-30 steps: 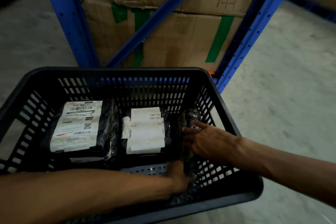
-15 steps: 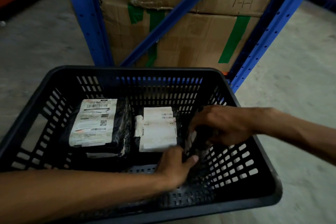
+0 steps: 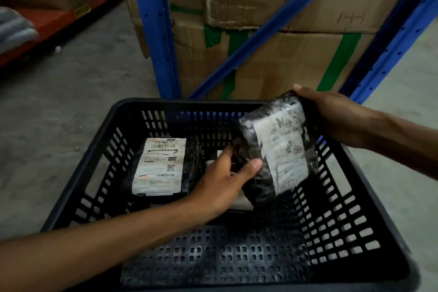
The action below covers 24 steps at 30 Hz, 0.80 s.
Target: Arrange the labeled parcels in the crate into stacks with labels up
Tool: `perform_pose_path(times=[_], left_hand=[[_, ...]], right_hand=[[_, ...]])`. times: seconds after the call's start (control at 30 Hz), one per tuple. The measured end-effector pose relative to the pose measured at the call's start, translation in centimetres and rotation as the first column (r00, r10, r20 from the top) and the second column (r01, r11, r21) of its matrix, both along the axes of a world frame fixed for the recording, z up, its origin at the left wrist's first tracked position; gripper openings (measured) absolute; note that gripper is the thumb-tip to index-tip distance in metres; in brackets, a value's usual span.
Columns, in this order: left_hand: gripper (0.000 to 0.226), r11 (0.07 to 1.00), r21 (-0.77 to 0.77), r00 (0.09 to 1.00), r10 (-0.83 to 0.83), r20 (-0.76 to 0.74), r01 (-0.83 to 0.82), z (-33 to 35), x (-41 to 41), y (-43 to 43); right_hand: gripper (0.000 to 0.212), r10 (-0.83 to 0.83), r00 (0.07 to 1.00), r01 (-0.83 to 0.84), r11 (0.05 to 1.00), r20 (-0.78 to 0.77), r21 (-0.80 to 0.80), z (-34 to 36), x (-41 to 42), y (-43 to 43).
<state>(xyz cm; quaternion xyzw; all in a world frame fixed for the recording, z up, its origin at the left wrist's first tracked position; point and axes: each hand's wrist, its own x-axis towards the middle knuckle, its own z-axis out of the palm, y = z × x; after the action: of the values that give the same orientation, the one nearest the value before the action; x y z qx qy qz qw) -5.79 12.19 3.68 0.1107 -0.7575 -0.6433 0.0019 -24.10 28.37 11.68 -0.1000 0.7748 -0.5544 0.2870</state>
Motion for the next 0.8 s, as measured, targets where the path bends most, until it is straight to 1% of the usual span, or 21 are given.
perform_pose_path(times=[0.03,0.07,0.13,0.2,0.23,0.27,0.33,0.4,0.47,0.5,0.57,0.6,0.63,0.67,0.7,0.77,0.8], left_hand=[[0.027,0.998,0.034,0.999,0.046,0.004,-0.046,0.2,-0.6,-0.4],[0.027,0.994,0.061,0.995,0.095,0.019,-0.096,0.2,-1.2,-0.8],[0.03,0.964,0.067,0.965,0.252,0.074,-0.257,0.1,-2.3,-1.6],[0.032,0.905,-0.029,0.896,0.424,0.132,-0.425,-0.3,-3.4,-2.3],[0.031,0.883,-0.109,0.869,0.468,0.157,-0.456,-0.6,-3.8,-2.6],[0.031,0.871,-0.195,0.86,0.482,0.168,-0.45,-1.0,-4.1,-2.8],[0.031,0.857,-0.337,0.869,0.463,0.173,-0.389,-2.0,-4.1,-3.1],[0.032,0.864,-0.401,0.888,0.41,0.209,-0.304,-3.4,-3.5,-3.5],[0.038,0.9,-0.41,0.914,0.28,0.293,-0.145,-4.5,-3.0,-3.9],[0.043,0.906,-0.417,0.921,0.221,0.321,-0.072,-4.8,-2.9,-4.0],[0.062,0.901,-0.434,0.929,0.165,0.331,-0.005,-5.2,-3.1,-4.0],[0.067,0.895,-0.447,0.929,0.162,0.333,0.004,-5.3,-3.1,-3.9],[0.069,0.892,-0.452,0.924,0.165,0.345,0.009,-5.0,-3.1,-3.6],[0.07,0.896,-0.444,0.919,0.158,0.36,0.021,-5.1,-3.3,-3.6],[0.07,0.896,-0.442,0.906,0.155,0.394,0.038,-4.6,-3.3,-3.6],[0.073,0.917,-0.399,0.908,0.142,0.393,0.029,-3.3,-3.4,-3.8],[0.078,0.916,-0.401,0.926,0.124,0.358,0.032,-3.4,-2.9,-3.8]], right_hand=[[0.059,-0.092,0.995,0.092,0.996,0.024,0.009,-0.3,0.0,-0.7],[0.063,-0.137,0.987,0.138,0.99,0.084,-0.003,-0.5,0.0,-1.2],[0.064,-0.129,0.967,0.148,0.986,0.221,-0.072,-1.2,0.2,-2.1],[0.058,-0.093,0.966,0.121,0.987,0.242,-0.104,-2.5,0.8,-2.9],[0.051,-0.085,0.971,0.108,0.99,0.224,-0.092,-3.3,1.2,-3.3],[0.043,-0.081,0.973,0.1,0.992,0.214,-0.078,-4.2,1.5,-3.6],[0.029,-0.073,0.968,0.096,0.992,0.24,-0.083,-6.0,2.1,-4.2],[0.021,-0.096,0.964,0.116,0.991,0.247,-0.07,-8.1,2.5,-4.5],[0.027,-0.13,0.971,0.122,0.991,0.2,0.052,-10.7,3.1,-4.6],[0.034,-0.112,0.983,0.089,0.984,0.147,0.152,-12.0,3.4,-4.6],[0.054,0.003,0.999,-0.02,0.942,0.05,0.335,-13.6,4.0,-4.3],[0.06,0.019,0.999,-0.03,0.931,0.034,0.364,-14.0,3.9,-4.1],[0.06,0.021,0.998,-0.039,0.941,0.058,0.337,-13.9,3.8,-4.0],[0.056,0.026,0.997,-0.045,0.949,0.067,0.311,-13.8,3.7,-4.2],[0.051,0.006,0.999,-0.019,0.938,0.036,0.347,-13.2,3.4,-4.4],[0.044,-0.018,0.996,0.049,0.924,-0.084,0.38,-12.0,2.4,-4.7],[0.044,-0.041,0.988,0.088,0.941,-0.147,0.328,-10.9,2.0,-4.8]])
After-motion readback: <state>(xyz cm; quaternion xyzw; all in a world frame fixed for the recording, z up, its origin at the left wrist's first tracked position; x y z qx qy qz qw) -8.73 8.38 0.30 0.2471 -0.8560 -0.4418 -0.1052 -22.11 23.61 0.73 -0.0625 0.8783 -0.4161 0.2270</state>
